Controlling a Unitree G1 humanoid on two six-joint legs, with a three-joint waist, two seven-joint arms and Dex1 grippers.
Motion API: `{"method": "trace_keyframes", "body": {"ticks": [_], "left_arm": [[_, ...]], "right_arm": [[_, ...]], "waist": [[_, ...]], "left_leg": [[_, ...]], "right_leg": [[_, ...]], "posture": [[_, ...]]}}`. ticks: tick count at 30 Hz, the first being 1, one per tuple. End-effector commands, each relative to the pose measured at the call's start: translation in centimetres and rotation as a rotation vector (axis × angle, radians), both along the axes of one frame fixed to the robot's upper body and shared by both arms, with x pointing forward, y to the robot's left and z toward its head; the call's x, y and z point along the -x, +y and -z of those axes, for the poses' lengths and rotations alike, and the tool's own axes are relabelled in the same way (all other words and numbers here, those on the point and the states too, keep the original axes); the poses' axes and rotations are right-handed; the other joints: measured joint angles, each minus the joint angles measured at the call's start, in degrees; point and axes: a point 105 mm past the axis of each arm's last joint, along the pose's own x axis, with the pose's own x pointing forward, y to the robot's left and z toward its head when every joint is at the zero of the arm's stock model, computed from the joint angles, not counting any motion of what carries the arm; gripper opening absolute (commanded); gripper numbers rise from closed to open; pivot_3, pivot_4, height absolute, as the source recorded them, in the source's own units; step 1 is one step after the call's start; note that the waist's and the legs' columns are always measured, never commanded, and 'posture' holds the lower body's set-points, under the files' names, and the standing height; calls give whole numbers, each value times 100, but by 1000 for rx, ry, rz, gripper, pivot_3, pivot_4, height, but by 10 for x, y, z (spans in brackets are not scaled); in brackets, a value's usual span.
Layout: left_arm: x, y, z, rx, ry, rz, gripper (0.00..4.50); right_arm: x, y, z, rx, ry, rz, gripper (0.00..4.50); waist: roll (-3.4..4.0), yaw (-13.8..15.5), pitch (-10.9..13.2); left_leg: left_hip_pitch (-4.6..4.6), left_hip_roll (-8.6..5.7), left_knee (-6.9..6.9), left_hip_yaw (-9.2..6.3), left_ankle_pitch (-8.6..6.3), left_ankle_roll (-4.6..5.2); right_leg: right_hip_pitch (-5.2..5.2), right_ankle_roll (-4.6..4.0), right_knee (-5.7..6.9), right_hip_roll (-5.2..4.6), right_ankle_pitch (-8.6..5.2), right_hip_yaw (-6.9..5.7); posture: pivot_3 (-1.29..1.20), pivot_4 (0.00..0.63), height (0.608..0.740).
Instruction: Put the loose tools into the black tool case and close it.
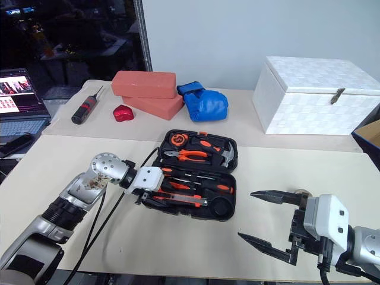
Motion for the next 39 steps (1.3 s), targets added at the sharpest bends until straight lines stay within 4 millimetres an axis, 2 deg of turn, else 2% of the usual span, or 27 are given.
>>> {"method": "trace_keyframes", "body": {"ticks": [1, 2, 4, 8, 9, 12, 13, 14, 15, 16, 17, 20, 25, 27, 30, 31, 34, 36, 39], "left_arm": [[5, -1, 5, -2, 65, 23, 3551], [5, -2, 2, 28, 78, 25, 4050], [5, -7, -15, 137, 136, 0, 4494], [1, -2, -45, 279, 246, -89, 4494], [1, 1, -50, 305, 285, -115, 3947], [0, 5, -51, 372, 338, -248, 2957], [0, 6, -46, 378, 330, -294, 2646], [1, 6, -43, 379, 325, -322, 2086], [3, 5, -38, 379, 334, -352, 1858], [7, 4, -31, 366, 339, -376, 1390], [10, 3, -27, 357, 343, -389, 1127], [14, 5, 17, 219, 322, -476, 130], [17, 6, 51, 114, 283, -512, 60], [16, 2, 55, 123, 274, -508, 60], [12, -6, 48, 187, 245, -478, 60], [11, -10, 37, 264, 244, -466, 60], [15, -11, -19, 540, 262, -380, 60], [24, -6, -33, 546, 277, -306, 60], [34, -6, -52, 534, 313, -240, 773]], "right_arm": [[1, 1, -7, 16, -34, 2, 4500], [0, 1, -7, 15, -33, 1, 4500], [-1, 1, -7, 15, -32, -1, 4500], [-2, 2, -6, 13, -33, 0, 4500], [-2, 2, -6, 11, -33, 1, 4500], [-1, 2, -5, -4, -31, 17, 4500], [-1, 2, -5, -9, -30, 24, 4500], [-1, 2, -5, -12, -30, 28, 4500], [0, 1, -5, -13, -30, 31, 4500], [1, 1, -4, -15, -29, 35, 4500], [1, 1, -4, -16, -28, 37, 4500], [0, 2, -4, -16, -28, 45, 4500], [1, -3, -2, 6, -10, 80, 4500], [0, -6, 1, 7, 10, 125, 4500], [2, -10, 5, -21, 45, 207, 4500], [0, -14, 4, -29, 34, 250, 4500], [-5, -37, 15, -16, 72, 439, 4500], [-6, -48, 20, 24, 85, 514, 4500], [-15, -78, 34, 173, 129, 688, 4500]], "waist": [[1, -25, -1], [2, -31, -1], [2, -37, -1], [0, -37, 1], [0, -39, 1], [0, -41, 0], [2, -42, -1], [3, -44, -2], [3, -43, -1], [3, -43, -1], [3, -43, -1], [2, -37, -1], [20, -15, -33], [29, -12, -62], [51, 30, -91], [54, 47, -92], [50, 50, -89], [35, 39, -81], [39, 7, -81]], "left_leg": [[1, 0, -1, 0, 0, 0], [1, 1, -3, 0, 0, 0], [0, 1, -8, -1, -1, 2], [-11, 0, -8, -4, -3, 4], [-11, 0, -8, -5, -2, 4], [-5, 0, -6, -6, -2, 4], [-2, 0, -6, -6, -2, 4], [1, 0, -5, -6, -2, 4], [4, -1, -6, -6, -2, 4], [4, -1, -6, -6, -2, 4], [4, -1, -6, -6, -2, 4], [5, -1, -5, -6, -2, 4], [28, -6, -5, -5, -2, 1], [34, -6, -6, -5, -3, 1], [55, -12, -6, -5, -8, -8], [61, -12, -6, -5, -14, -18], [50, -14, -4, -5, -29, -42], [17, -13, -3, -4, -27, -43], [9, -11, -3, -4, -24, -42]], "right_leg": [[0, 0, 0, 0, 0, 0], [-1, 0, 0, 1, 0, 0], [-2, 4, 0, 2, -3, -1], [-11, 12, 3, 2, -5, -2], [-11, 12, 4, 2, -4, -2], [-8, 10, 12, 2, -6, -2], [-6, 9, 12, 2, -6, -2], [-3, 9, 12, 2, -6, -2], [0, 9, 12, 1, -6, 0], [-1, 9, 13, 1, -6, 0], [0, 9, 14, 1, -6, -1], [-1, 8, 14, 1, -6, -1], [17, 3, 9, -5, -7, 1], [21, 2, 8, -6, -8, 1], [39, 1, 2, -13, -9, 2], [30, 0, 0, -13, -10, 1], [15, -1, -6, -16, -10, 3], [7, -2, -5, -16, -10, 3], [-2, -4, -2, -14, -8, 2]], "posture": [[0, 150, 736], [0, 150, 736], [0, 150, 736], [0, 150, 736], [0, 150, 736], [0, 150, 736], [0, 150, 736], [0, 150, 736], [0, 150, 736], [0, 150, 736], [0, 150, 736], [0, 150, 736], [0, 150, 736], [0, 150, 736], [0, 150, 736], [0, 150, 736], [0, 150, 736], [0, 150, 736], [0, 150, 736]]}}
